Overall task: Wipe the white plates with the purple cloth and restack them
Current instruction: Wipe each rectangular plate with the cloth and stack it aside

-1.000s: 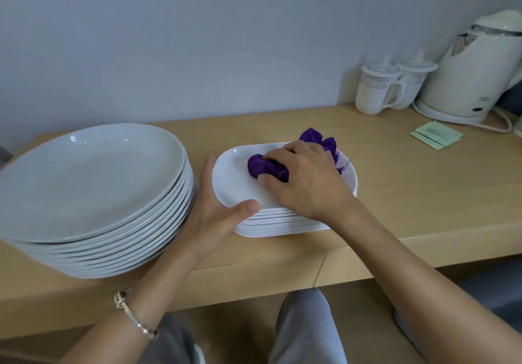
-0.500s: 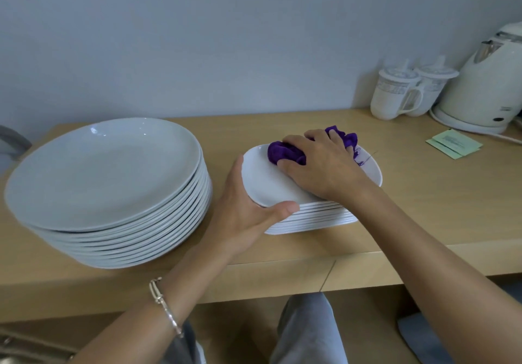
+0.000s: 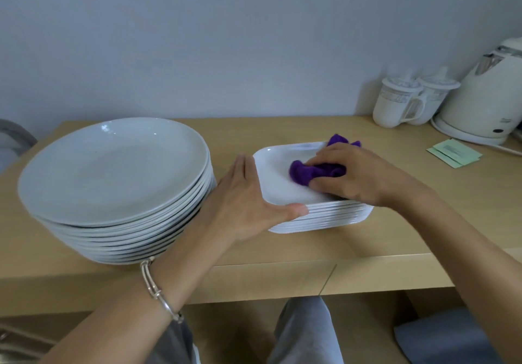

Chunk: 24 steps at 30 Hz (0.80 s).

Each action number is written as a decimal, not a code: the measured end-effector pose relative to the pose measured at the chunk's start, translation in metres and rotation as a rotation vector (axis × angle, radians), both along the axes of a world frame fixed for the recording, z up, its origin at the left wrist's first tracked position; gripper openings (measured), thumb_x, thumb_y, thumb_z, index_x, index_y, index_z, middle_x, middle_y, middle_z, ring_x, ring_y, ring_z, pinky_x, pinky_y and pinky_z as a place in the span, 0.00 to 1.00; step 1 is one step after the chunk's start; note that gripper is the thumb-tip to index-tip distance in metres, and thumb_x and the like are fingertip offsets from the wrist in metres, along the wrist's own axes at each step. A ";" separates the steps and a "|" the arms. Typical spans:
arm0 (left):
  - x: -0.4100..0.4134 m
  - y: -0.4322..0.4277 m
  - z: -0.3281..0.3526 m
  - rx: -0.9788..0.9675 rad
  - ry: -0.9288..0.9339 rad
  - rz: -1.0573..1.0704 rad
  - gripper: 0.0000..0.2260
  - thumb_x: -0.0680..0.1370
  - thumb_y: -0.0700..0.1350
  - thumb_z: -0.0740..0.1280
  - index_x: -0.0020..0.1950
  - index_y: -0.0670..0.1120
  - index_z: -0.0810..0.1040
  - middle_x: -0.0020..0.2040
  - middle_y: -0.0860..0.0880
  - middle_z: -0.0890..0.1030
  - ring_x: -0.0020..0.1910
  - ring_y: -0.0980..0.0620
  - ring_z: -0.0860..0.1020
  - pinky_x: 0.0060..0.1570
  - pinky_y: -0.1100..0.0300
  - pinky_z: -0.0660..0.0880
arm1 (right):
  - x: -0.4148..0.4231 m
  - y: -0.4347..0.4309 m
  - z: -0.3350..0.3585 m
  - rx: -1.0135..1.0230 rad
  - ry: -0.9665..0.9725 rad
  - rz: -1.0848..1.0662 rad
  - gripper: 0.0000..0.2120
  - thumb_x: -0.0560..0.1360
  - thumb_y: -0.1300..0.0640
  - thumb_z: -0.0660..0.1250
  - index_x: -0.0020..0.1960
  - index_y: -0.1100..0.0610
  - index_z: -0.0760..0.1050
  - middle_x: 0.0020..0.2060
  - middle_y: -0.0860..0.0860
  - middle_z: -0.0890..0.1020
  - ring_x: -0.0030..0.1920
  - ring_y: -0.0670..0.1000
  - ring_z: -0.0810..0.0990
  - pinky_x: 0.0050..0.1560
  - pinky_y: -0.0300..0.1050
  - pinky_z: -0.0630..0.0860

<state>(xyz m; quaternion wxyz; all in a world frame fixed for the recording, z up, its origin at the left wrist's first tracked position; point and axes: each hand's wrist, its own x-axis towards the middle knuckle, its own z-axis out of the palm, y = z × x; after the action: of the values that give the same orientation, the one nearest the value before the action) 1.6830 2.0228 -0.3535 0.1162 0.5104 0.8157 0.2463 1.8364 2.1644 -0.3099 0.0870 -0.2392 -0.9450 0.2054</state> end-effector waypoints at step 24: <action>0.001 -0.004 0.014 -0.294 0.293 -0.035 0.57 0.65 0.79 0.54 0.80 0.42 0.43 0.81 0.45 0.48 0.80 0.50 0.44 0.77 0.52 0.41 | -0.028 -0.002 -0.017 0.189 0.011 -0.339 0.18 0.76 0.43 0.61 0.65 0.43 0.72 0.64 0.51 0.72 0.66 0.58 0.65 0.68 0.56 0.61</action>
<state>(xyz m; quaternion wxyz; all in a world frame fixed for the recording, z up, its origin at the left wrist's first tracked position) 1.6843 2.0190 -0.3392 0.0737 0.5324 0.8421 0.0459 1.8087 2.1623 -0.3273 0.1478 -0.3845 -0.9058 0.0993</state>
